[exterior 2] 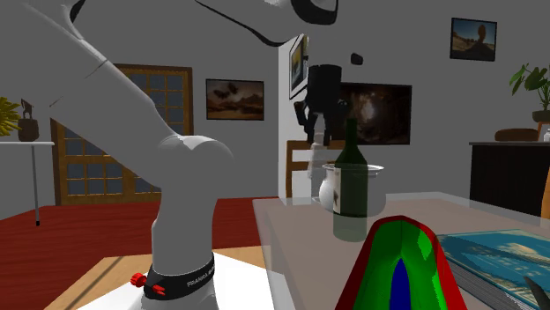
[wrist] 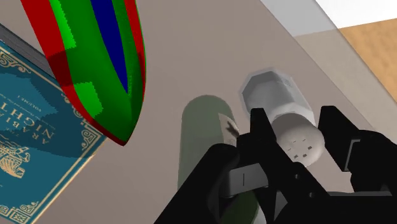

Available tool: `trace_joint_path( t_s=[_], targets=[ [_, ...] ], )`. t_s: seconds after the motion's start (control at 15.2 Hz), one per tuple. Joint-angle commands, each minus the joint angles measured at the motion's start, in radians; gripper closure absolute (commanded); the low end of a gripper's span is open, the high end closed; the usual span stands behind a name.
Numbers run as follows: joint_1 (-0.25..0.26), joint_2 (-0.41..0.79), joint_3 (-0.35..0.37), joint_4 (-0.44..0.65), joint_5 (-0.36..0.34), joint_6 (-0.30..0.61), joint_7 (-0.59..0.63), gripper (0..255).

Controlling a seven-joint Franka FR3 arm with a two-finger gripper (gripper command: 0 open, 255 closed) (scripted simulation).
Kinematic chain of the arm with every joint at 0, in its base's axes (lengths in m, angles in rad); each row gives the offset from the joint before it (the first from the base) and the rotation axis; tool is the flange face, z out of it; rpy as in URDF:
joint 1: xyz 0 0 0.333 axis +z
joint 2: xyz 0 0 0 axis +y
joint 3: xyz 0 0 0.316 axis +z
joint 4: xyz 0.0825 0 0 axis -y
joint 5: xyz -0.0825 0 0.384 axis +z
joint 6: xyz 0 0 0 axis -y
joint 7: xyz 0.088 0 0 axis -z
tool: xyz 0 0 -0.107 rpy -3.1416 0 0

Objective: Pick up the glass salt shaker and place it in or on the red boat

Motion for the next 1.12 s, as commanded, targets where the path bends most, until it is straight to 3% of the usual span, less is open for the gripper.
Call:
trace_joint_path(
  t_s=[0.0,0.53,0.99,1.06],
  targets=[
    [-0.014,0.001,-0.034,0.029,-0.026,-0.023,-0.043,255],
    [-0.053,0.033,-0.201,0.163,-0.139,-0.088,-0.237,255],
    [-0.035,0.116,-0.373,0.341,-0.212,-0.124,-0.421,255],
    [-0.037,0.112,-0.377,0.326,-0.216,-0.112,-0.420,255]
  ],
)
